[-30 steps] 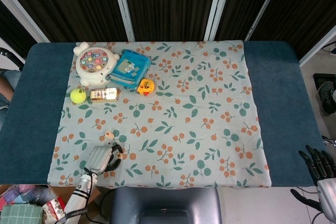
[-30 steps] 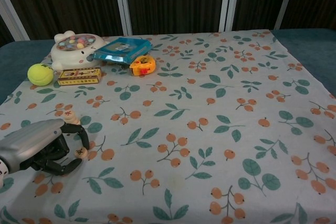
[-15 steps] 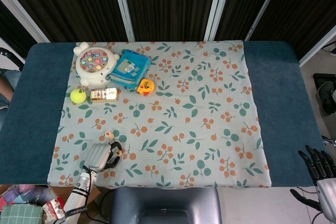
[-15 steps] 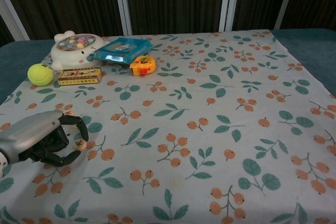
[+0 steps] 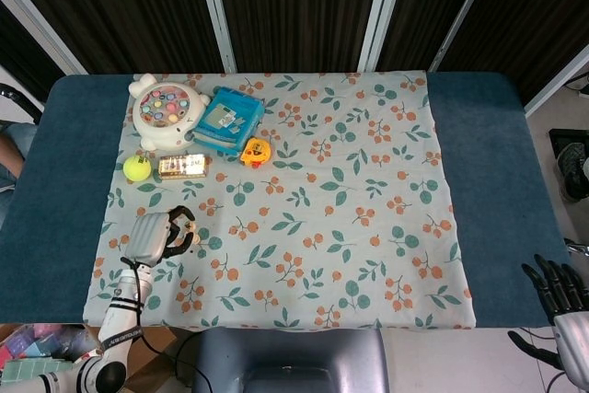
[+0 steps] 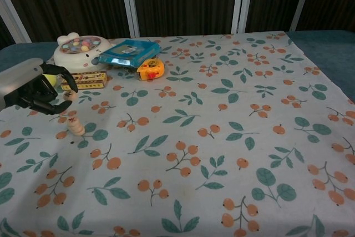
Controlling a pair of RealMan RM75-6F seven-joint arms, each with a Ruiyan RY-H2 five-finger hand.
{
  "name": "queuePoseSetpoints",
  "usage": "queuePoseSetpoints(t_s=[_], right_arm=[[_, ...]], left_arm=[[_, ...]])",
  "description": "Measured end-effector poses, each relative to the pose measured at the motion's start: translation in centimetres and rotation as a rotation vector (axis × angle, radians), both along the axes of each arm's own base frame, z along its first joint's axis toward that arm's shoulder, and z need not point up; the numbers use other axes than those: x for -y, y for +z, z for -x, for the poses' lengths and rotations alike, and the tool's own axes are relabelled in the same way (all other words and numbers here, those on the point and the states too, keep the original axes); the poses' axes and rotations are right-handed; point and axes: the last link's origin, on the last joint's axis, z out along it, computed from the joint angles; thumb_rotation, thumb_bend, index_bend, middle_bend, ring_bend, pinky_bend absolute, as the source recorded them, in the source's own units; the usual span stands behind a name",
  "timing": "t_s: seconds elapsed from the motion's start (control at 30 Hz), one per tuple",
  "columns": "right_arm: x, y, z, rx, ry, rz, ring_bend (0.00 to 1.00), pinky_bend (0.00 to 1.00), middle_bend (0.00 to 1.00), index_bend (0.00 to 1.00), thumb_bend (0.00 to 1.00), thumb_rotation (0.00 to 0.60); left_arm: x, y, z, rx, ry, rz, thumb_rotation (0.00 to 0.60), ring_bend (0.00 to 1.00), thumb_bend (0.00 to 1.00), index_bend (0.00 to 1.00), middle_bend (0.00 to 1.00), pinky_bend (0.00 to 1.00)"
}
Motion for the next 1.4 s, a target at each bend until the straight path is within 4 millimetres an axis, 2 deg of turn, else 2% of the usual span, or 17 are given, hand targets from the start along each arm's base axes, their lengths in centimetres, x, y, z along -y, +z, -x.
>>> queuePoseSetpoints(t_s=[0.43,1.4], right_arm=[[0.0,0.2,0.1,0.007,0.0,0.002,0.0,0.03,0.0,0.0,0.2,0.6],[-0.1,0.2,0.0,0.007,0.002,0.004,0.0,0.03,0.0,0.0,0.2,0.6]], left_arm=[[-0.2,-2.2,0.6,-0.067,0.022,0.048,0.6,1.0,0.4,0.52,1.0,1.0],[-0.4,-2.3,1.8,-0.111,0.047,0.06,0.6,1.0,0.4,0.5,1.0,1.0]])
